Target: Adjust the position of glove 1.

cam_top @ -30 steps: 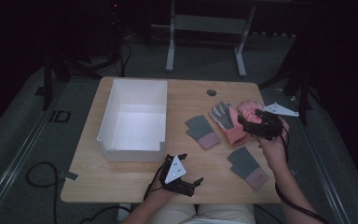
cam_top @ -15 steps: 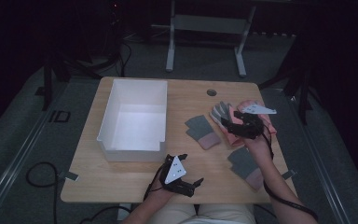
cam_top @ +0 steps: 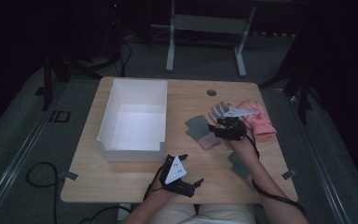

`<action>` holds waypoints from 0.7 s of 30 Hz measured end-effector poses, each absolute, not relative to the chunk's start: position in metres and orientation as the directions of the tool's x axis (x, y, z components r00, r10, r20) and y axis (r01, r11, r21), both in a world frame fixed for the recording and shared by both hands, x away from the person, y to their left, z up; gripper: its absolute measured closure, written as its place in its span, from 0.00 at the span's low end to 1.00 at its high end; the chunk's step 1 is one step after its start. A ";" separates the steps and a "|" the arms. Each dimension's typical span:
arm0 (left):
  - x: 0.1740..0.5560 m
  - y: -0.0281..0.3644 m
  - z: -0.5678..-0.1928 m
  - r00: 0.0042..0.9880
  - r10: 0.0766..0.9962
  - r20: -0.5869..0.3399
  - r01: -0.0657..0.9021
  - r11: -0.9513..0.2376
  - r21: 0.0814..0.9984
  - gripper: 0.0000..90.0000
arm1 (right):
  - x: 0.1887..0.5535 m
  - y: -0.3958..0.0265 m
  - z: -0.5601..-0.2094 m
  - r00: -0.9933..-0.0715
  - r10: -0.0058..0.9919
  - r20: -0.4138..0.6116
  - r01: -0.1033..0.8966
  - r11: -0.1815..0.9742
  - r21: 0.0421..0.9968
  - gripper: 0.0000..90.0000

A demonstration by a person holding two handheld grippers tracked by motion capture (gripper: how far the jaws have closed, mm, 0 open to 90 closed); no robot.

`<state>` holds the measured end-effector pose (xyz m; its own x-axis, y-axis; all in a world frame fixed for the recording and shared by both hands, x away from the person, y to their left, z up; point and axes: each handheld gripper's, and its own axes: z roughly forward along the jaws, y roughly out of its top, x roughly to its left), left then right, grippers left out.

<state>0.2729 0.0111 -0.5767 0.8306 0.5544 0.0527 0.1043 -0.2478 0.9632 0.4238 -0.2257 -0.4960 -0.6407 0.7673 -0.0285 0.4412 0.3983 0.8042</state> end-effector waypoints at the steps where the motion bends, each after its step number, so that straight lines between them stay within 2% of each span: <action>1: 0.273 0.011 -0.577 0.831 0.554 0.051 0.106 -0.247 0.963 0.00 | 0.426 -0.225 -0.499 -0.642 0.766 -0.028 0.446 0.404 0.799 0.56; 10: 0.273 0.011 -0.577 0.832 0.552 0.053 0.105 -0.252 0.962 0.00 | 0.443 -0.214 -0.519 -0.648 0.760 -0.042 0.493 0.462 0.737 0.62; 14: 0.273 0.011 -0.577 0.833 0.552 0.051 0.107 -0.250 0.962 0.00 | 0.450 -0.208 -0.527 -0.670 0.742 -0.007 0.512 0.469 0.719 0.63; 21: 0.273 0.011 -0.577 0.833 0.551 0.051 0.106 -0.249 0.963 0.00 | 0.460 -0.199 -0.541 -0.687 0.724 -0.061 0.490 0.523 0.697 0.69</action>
<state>0.2730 0.0111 -0.5766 0.8326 0.5515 0.0508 0.1063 -0.2492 0.9626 0.4603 -0.1990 -0.5412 -0.6867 0.7244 -0.0607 0.4904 0.5233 0.6969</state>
